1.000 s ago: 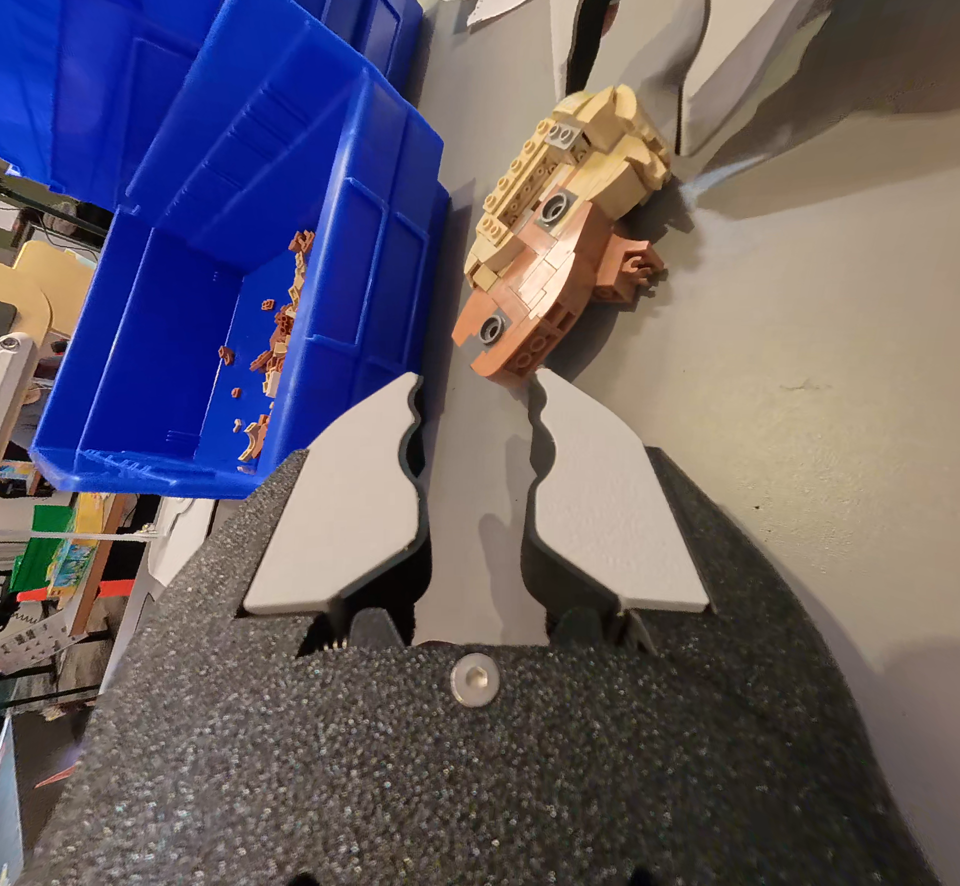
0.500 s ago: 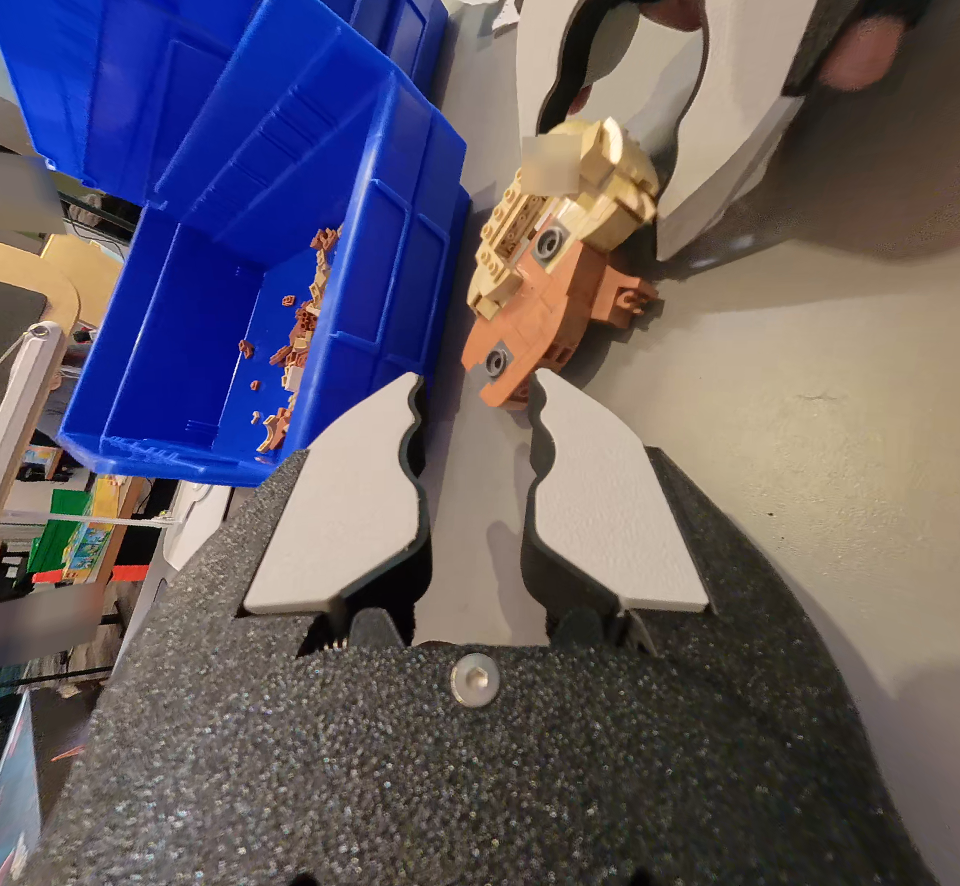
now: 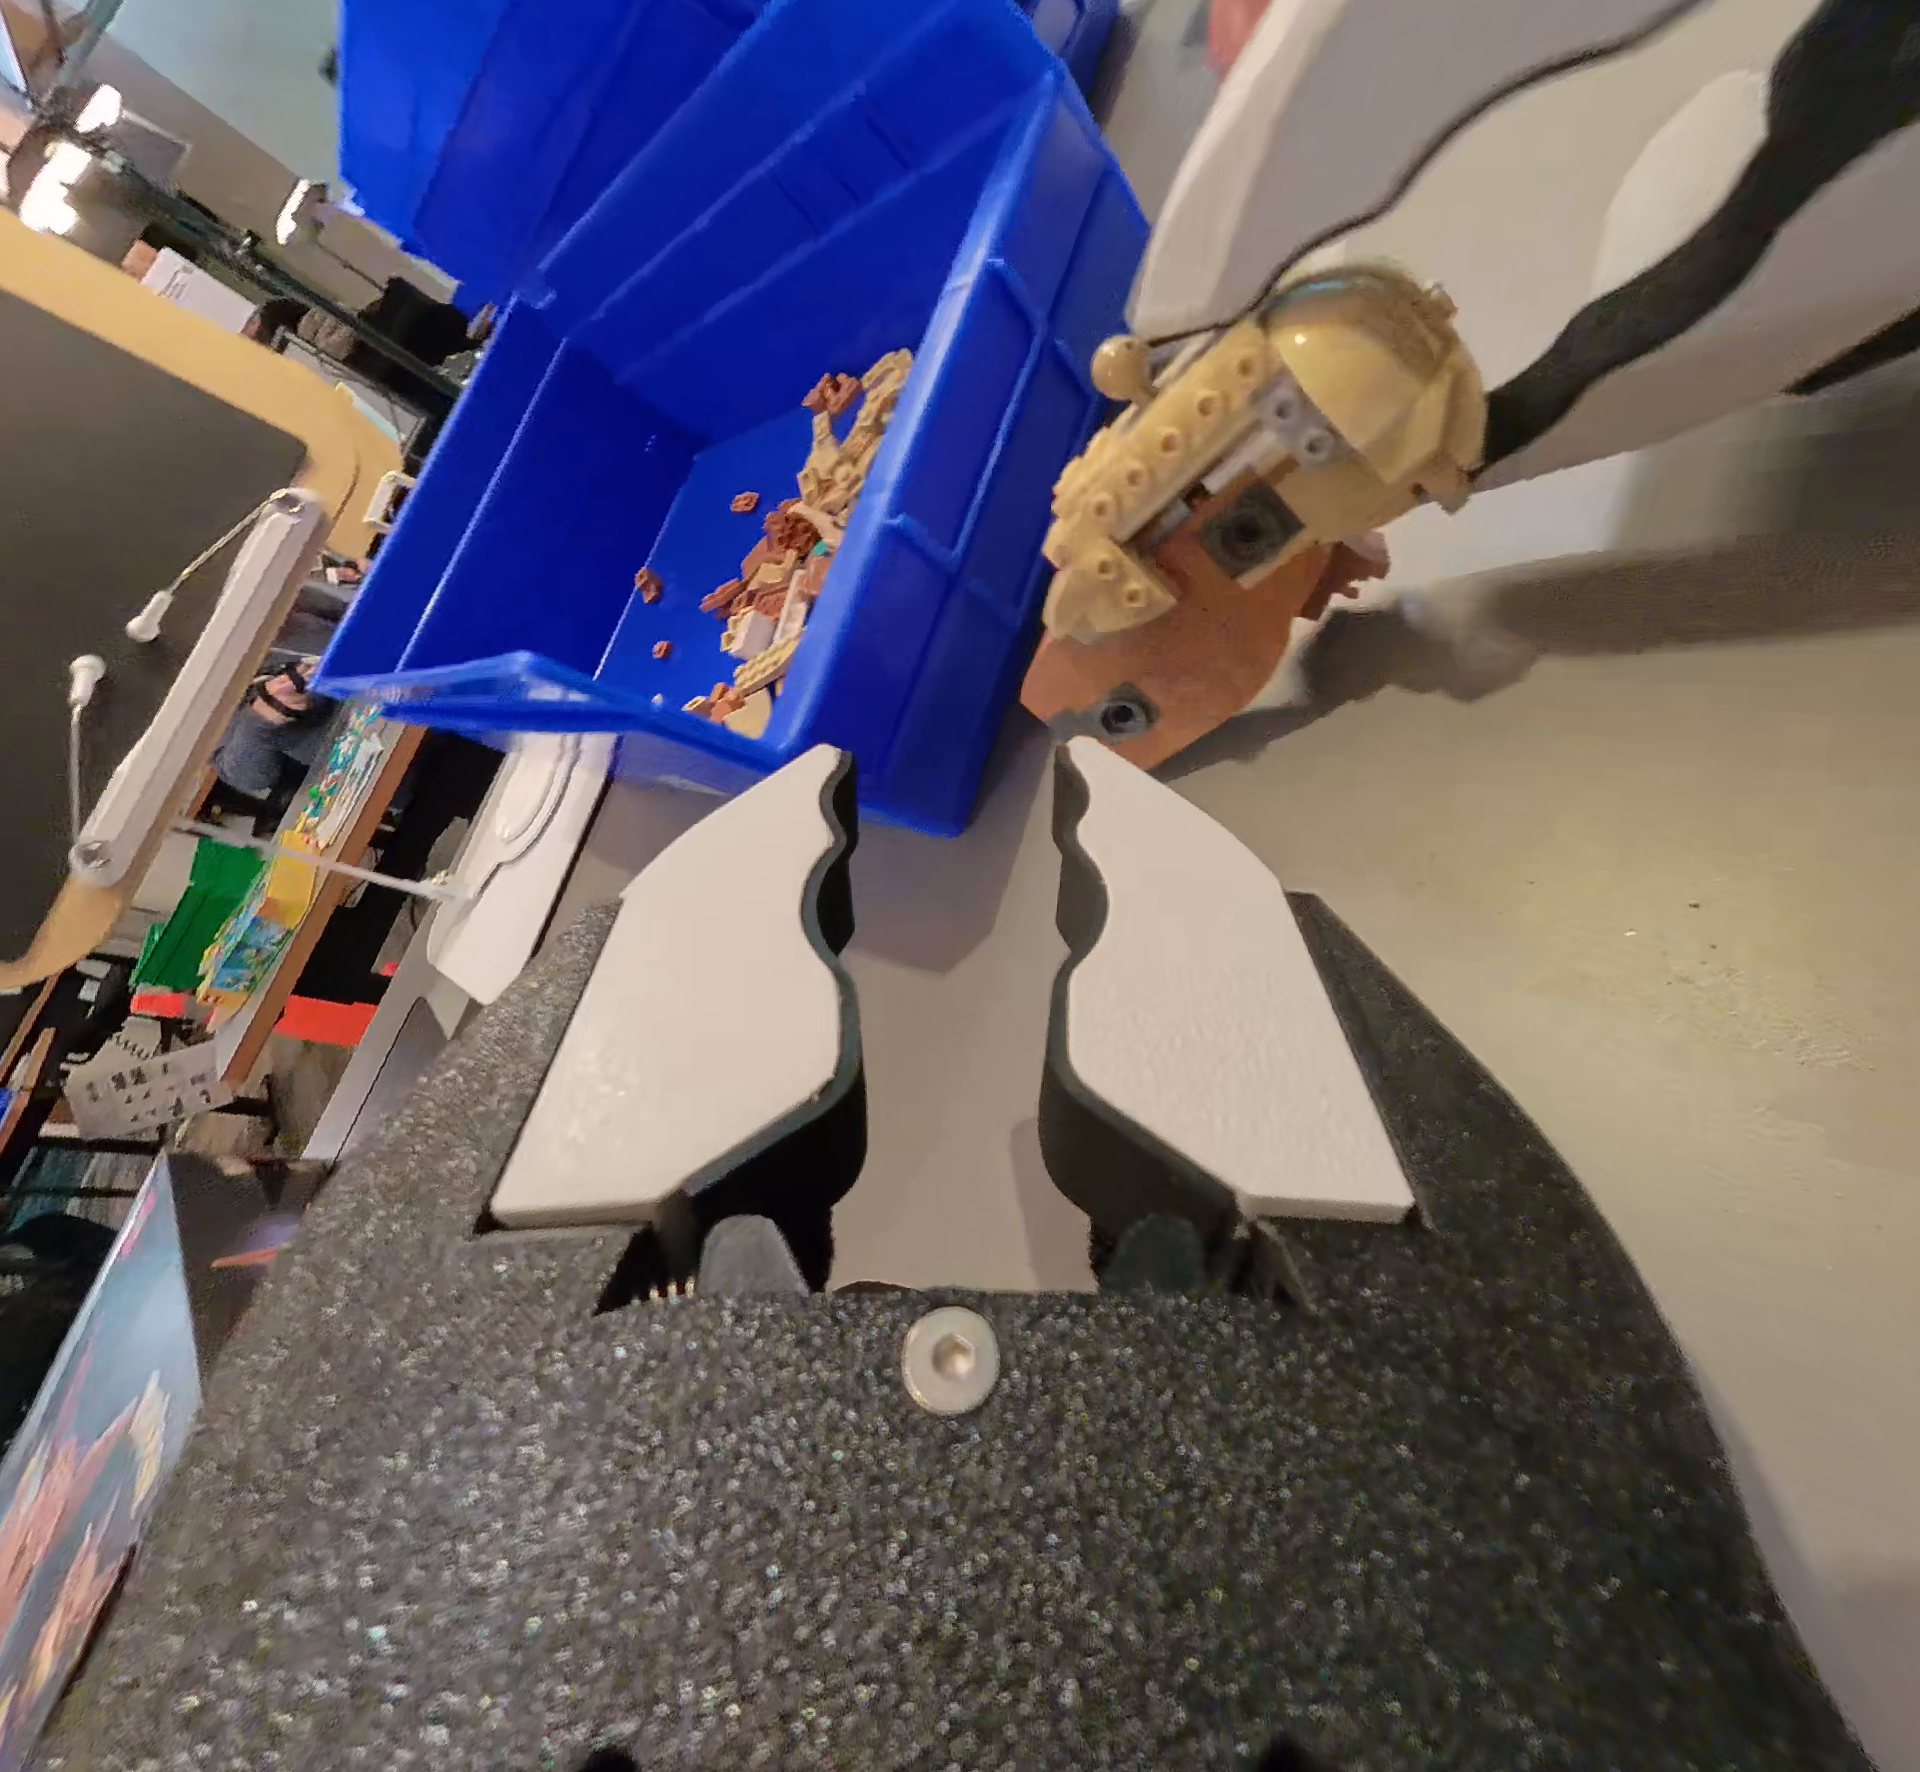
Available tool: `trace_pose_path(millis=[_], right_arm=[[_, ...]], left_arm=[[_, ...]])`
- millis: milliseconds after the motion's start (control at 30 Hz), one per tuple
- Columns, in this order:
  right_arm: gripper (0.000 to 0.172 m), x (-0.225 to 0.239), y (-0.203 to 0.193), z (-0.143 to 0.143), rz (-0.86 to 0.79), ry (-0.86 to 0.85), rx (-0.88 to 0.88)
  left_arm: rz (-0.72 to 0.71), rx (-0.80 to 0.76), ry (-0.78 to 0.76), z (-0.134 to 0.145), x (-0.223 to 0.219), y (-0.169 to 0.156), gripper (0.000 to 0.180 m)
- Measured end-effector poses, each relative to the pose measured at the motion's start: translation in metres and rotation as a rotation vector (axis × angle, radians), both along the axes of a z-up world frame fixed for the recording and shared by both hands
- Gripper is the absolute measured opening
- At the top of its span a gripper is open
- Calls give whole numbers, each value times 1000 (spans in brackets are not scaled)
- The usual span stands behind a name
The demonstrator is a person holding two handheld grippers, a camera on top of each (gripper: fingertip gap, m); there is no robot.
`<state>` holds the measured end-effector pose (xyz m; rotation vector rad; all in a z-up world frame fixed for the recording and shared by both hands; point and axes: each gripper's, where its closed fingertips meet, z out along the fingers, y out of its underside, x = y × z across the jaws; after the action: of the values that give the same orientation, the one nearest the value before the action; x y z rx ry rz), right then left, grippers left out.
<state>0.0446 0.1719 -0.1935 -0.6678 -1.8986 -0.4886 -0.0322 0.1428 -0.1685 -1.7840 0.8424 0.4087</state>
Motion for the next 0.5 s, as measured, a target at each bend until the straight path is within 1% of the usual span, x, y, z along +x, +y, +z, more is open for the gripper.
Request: trace_pose_path(millis=[100,200,267,367,400,467,500], right_arm=[[61,-10,-12,5,-21,-138,235],[61,-25,-33,5,-16,-255,370],[58,-39,-50,1,19,-305,427],[53,-58,-76,-18,70,-334,356],[55,-63,-81,-22,82,-334,331],[55,-71,-88,-23,95,-300,273],[55,-72,-90,-23,103,-276,213]], left_arm=[[29,15,-16,5,-13,-4,36],[59,28,-39,11,-28,-8,35],[74,42,-70,17,-38,-12,35],[88,44,-130,22,-51,-18,36],[89,45,-146,23,-55,-20,36],[90,38,-179,23,-60,-24,36],[89,31,-196,22,-62,-25,36]])
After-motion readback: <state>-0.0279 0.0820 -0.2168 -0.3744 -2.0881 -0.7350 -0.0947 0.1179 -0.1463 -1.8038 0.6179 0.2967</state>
